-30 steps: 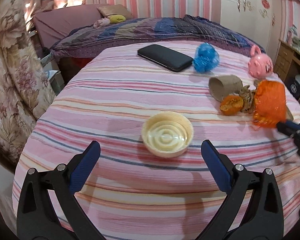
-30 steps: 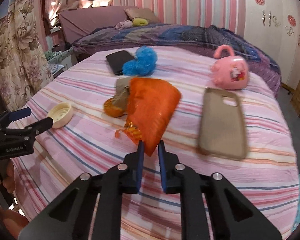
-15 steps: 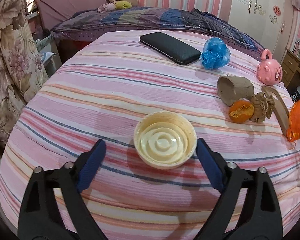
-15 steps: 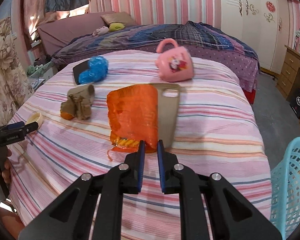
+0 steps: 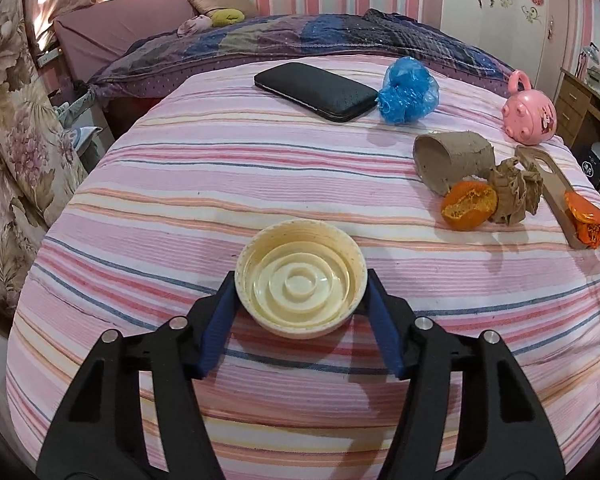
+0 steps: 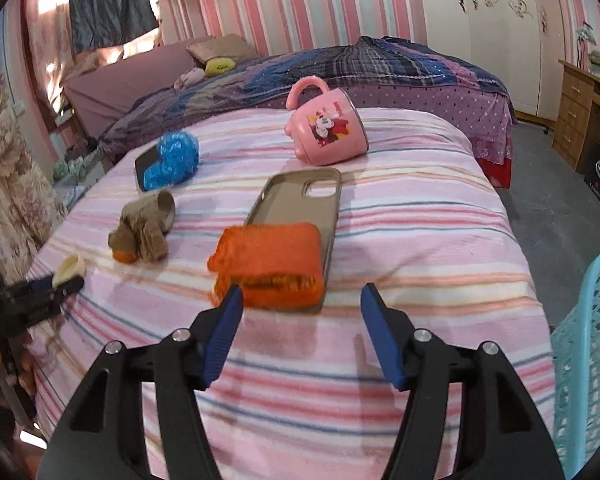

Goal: Collect trash

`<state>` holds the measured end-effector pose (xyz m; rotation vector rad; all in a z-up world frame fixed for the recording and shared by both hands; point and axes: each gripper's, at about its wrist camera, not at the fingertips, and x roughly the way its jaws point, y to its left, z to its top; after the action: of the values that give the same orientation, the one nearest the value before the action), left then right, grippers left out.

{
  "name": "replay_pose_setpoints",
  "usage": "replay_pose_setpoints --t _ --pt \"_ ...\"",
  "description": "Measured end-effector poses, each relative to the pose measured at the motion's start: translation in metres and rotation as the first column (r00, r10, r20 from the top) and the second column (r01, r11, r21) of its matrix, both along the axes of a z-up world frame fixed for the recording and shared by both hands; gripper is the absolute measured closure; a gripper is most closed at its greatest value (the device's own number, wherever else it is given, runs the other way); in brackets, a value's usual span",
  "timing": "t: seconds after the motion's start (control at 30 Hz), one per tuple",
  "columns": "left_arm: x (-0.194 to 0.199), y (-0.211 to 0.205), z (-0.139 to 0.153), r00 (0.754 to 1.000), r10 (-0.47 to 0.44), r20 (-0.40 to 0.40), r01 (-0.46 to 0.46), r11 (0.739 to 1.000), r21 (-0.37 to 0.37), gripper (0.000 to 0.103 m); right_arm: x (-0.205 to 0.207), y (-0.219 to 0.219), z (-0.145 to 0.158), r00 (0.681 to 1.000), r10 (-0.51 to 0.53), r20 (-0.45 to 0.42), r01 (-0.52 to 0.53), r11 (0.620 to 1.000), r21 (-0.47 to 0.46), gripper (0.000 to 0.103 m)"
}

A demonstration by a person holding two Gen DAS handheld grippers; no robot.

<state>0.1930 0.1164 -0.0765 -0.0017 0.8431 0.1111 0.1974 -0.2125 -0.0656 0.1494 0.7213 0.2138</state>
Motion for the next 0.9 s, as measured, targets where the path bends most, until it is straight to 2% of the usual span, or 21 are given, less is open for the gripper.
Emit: replay_pose_setpoints --t 0.07,0.13,0.23,0.3,0.47,0.6,0.83,0.87,0.9 --pt "0.0 -0.001 0.0 1.0 0.001 0.001 -0.001 1.0 0.009 0.043 0.005 0.001 -0.002 1.0 -0.006 -0.011 0.006 1.0 0.027 0.043" --pt "0.0 -0.002 0.0 1.0 0.002 0.002 -0.002 1.0 0.015 0.043 0.011 0.007 -0.007 1.0 -0.003 -0.03 0.003 1.0 0.008 0.045" --pt "-0.001 -0.002 0.001 1.0 0.004 0.006 -0.004 1.0 0.012 0.043 0.012 0.009 -0.006 1.0 0.009 -0.029 -0.009 1.0 0.009 0.066" --pt "-0.002 -0.001 0.001 1.0 0.003 0.011 -0.003 1.0 0.007 0.043 0.01 0.009 -0.004 1.0 0.01 -0.005 -0.01 1.0 0.002 0.09" --pt "-0.005 0.0 0.003 1.0 0.007 0.029 -0.007 1.0 -0.001 0.043 0.002 0.002 0.004 0.998 -0.012 0.054 0.013 1.0 -0.012 0.099" --pt "-0.009 -0.003 0.008 0.999 0.011 0.049 -0.011 1.0 0.014 0.043 -0.009 -0.006 0.014 0.995 -0.031 0.098 0.034 0.999 -0.023 0.099" --pt "-0.017 -0.01 0.015 0.997 0.011 0.078 -0.013 1.0 0.022 0.043 -0.009 -0.015 0.012 0.997 -0.008 0.075 0.008 1.0 0.002 0.096" --pt "-0.017 -0.011 0.015 0.997 0.012 0.078 -0.014 1.0 0.025 0.043 -0.008 -0.014 0.014 0.997 -0.01 0.079 0.009 1.0 0.011 0.083" --pt "-0.017 -0.011 0.015 0.997 0.014 0.078 -0.017 0.999 0.027 0.043 -0.007 -0.014 0.014 0.996 -0.015 0.083 0.014 1.0 0.02 0.058"
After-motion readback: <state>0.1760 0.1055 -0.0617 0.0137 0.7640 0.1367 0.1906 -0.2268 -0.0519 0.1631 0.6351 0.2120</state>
